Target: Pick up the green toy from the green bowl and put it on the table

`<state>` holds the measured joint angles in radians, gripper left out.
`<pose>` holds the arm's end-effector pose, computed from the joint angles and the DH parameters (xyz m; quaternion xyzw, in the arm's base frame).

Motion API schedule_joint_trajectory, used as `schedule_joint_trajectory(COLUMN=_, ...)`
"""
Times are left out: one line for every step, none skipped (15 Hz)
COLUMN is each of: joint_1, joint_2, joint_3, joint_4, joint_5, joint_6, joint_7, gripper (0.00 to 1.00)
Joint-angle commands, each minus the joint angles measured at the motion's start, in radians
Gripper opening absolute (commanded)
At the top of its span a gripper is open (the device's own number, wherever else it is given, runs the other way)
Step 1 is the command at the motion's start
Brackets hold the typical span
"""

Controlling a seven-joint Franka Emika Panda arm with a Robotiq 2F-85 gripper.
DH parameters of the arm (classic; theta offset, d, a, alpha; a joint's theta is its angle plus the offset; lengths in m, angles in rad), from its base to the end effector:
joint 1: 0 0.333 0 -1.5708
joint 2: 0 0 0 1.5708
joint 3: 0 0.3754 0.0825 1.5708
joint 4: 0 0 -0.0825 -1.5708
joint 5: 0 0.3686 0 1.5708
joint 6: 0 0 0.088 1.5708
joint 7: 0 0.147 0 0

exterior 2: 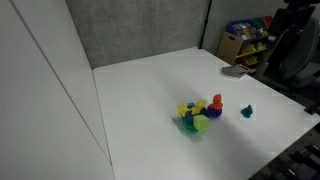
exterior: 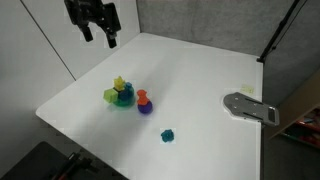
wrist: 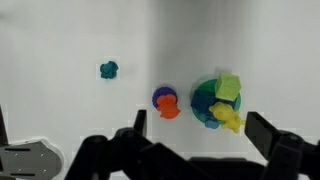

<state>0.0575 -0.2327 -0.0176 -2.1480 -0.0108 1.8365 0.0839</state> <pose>0.4444 0.0159 0.5170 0.9990 -0.0200 -0.0391 0.0056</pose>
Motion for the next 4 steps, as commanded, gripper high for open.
schedule_joint_trajectory(joint_1=-0.013, joint_2=-0.034, joint_3=0.011, joint_4=-0.012, joint_5=0.022, joint_6=0.008, joint_7=-0.037, gripper=1.00)
schedule_joint_trajectory(joint_1=-0.018, joint_2=-0.016, joint_3=0.016, joint_4=0.002, joint_5=0.004, joint_6=-0.002, joint_7=-0.006, gripper=1.00)
schedule_joint_trajectory(joint_1=-0.018, joint_2=-0.018, joint_3=0.016, joint_4=0.001, joint_5=0.006, joint_6=-0.002, joint_7=-0.011, gripper=1.00)
schedule_joint_trajectory(joint_1=-0.018, joint_2=-0.019, joint_3=0.017, joint_4=0.000, joint_5=0.006, joint_6=-0.002, joint_7=-0.012, gripper=1.00)
